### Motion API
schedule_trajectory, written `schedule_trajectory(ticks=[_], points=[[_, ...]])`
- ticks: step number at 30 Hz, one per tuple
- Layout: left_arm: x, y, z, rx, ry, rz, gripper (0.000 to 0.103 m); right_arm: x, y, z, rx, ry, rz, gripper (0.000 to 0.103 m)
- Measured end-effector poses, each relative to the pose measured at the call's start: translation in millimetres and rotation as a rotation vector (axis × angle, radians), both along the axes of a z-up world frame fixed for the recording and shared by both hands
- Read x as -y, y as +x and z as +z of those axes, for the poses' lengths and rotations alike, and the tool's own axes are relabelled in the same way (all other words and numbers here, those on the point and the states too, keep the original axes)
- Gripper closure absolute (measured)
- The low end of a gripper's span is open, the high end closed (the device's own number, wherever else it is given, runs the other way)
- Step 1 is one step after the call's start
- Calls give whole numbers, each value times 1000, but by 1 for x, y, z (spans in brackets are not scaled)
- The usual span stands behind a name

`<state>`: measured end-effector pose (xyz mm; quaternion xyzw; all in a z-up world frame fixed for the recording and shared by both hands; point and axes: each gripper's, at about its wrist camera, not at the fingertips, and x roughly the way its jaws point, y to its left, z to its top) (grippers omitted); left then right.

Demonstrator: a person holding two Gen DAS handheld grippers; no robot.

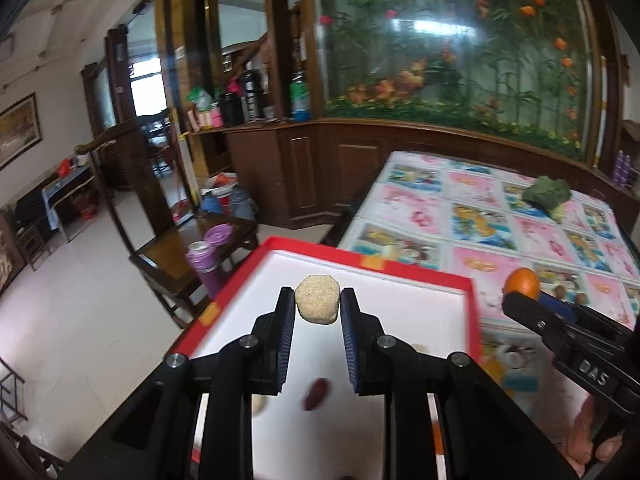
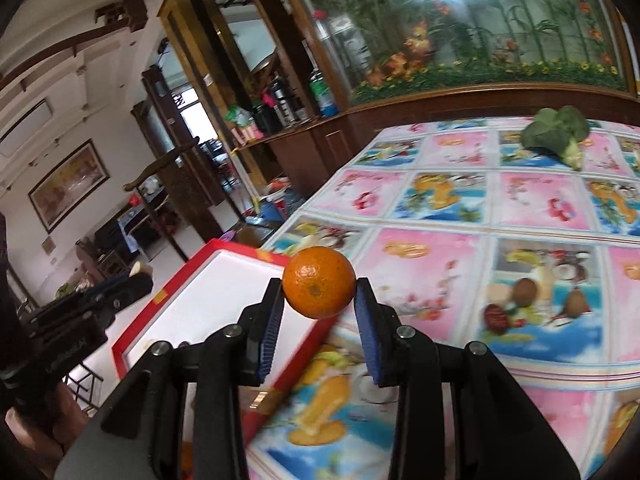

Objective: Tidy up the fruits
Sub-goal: 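Carry the orange and biscuit into the white tray and open both tools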

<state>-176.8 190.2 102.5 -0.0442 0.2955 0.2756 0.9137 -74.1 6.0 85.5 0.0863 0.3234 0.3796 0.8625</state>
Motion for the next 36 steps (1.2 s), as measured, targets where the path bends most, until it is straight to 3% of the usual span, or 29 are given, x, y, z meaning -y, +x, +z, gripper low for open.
schedule_trajectory(ticks=[6, 15, 20, 34, 35, 36], points=[[-40, -8, -28, -60, -46, 74, 81, -52, -10, -13, -46, -43, 122, 65], [-53, -17, -62, -159, -52, 98, 81, -119, -47, -30, -36, -174, 347, 65], [-55, -18, -68, -179, -59, 96, 81, -126, -54, -42, -49, -244, 394, 65], [-47, -16, -68, -204, -30, 122, 81, -131, -53, -50, -90, -295, 416, 64], [-47, -16, -68, -205, -32, 127, 76, -132, -54, -50, -87, -298, 416, 64], [-47, -15, -67, -206, -32, 133, 66, -132, -54, -50, -85, -300, 416, 64]])
